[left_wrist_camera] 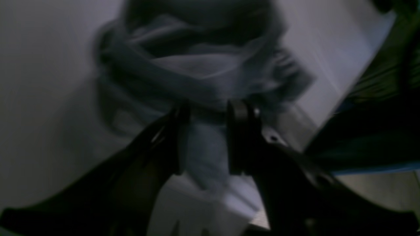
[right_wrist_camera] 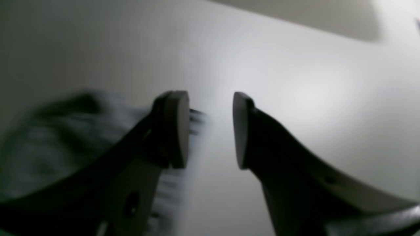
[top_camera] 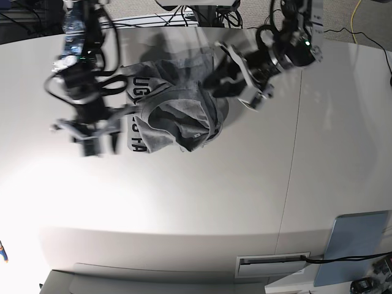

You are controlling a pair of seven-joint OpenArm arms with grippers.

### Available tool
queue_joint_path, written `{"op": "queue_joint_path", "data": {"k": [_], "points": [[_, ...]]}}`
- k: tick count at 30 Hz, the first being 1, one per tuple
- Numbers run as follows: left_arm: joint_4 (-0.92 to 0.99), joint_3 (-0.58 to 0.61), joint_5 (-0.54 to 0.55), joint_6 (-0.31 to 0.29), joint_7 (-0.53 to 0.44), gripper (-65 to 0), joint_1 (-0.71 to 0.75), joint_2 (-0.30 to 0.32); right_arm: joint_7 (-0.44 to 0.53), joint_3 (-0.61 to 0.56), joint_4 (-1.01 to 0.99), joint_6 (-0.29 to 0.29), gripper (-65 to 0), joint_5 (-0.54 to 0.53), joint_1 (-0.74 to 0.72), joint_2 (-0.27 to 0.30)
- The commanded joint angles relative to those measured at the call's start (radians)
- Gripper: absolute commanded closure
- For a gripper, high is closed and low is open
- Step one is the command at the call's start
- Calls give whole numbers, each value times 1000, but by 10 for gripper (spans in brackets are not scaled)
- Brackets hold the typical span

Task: Fold the T-shirt properly
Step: 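Release the shirt and raise the right gripper away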

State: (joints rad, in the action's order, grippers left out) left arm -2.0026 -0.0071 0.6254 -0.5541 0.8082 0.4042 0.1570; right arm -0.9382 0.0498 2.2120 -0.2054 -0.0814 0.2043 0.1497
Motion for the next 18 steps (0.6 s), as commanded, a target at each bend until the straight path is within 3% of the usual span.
{"op": "queue_joint_path", "data": {"k": [1, 5, 9, 18], "points": [[-16, 14, 12, 15, -22, -216, -2, -17, 26, 40, 19, 2, -223, -11, 4, 27], [-4, 80, -120, 150, -46, -220, -12, -72, 23, 181, 19, 3, -223, -16, 67, 105], [-4, 145, -110, 148, -79, -220, -13, -79, 24, 277, 19, 4, -223, -16, 131, 157], [-4, 244, -258, 343, -88, -205, -14, -79, 21, 377, 19, 5, -223, -16, 195, 194]]}}
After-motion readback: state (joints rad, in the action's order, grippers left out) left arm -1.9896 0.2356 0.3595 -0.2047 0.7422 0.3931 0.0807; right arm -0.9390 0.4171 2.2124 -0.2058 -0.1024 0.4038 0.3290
